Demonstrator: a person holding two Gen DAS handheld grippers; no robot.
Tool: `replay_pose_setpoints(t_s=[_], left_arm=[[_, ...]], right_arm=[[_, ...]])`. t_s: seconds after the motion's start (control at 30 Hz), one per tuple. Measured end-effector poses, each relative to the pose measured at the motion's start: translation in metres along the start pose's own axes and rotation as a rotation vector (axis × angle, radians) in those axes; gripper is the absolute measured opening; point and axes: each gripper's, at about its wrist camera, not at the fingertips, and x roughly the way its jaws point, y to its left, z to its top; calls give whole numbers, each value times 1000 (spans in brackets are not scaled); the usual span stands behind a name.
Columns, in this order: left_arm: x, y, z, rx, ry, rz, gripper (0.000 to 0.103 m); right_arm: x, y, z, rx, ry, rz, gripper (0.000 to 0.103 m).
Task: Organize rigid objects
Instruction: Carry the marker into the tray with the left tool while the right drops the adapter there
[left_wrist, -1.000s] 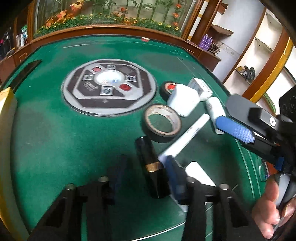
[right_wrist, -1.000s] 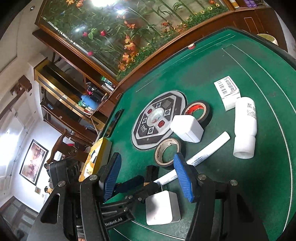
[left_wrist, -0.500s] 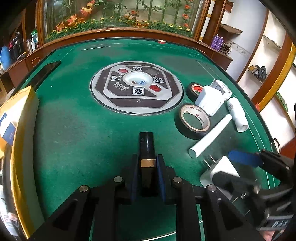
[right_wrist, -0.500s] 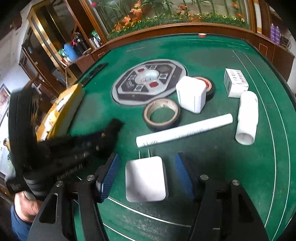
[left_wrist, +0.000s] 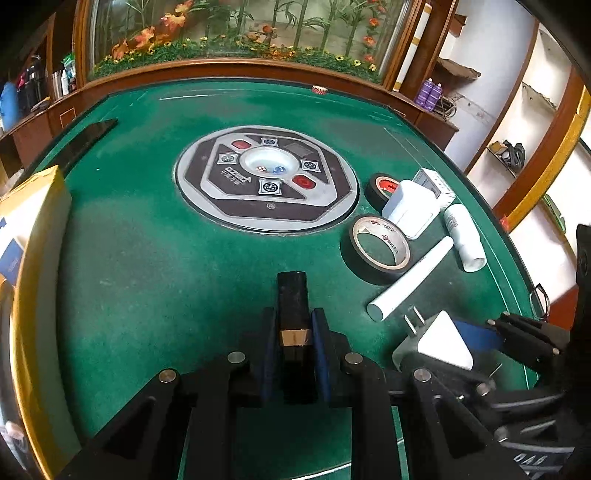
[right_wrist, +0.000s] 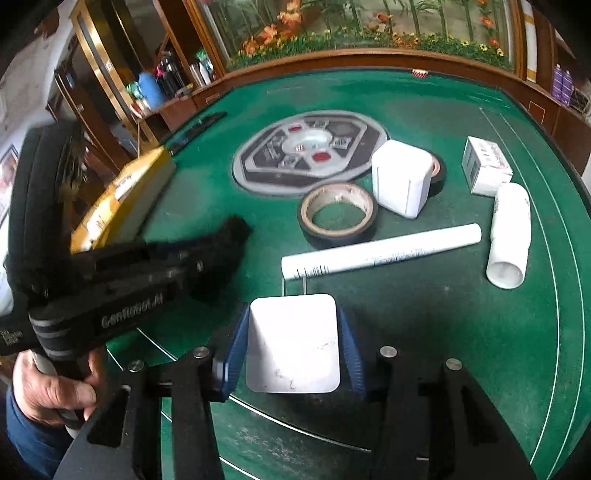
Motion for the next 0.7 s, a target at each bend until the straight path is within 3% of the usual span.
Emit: replay_pose_setpoints(t_s=[0.23, 0.47, 0.7], left_arm=[[-17, -4, -6, -15, -30, -36, 19], [-43, -3, -7, -31, -83, -61, 19], [-90, 7, -8, -52, -186, -89, 19]], right_arm=[[-11, 4, 2, 3, -48, 118, 46], [-15, 5, 7, 8, -74, 121, 46], [-14, 5, 6, 7, -81, 146, 46]])
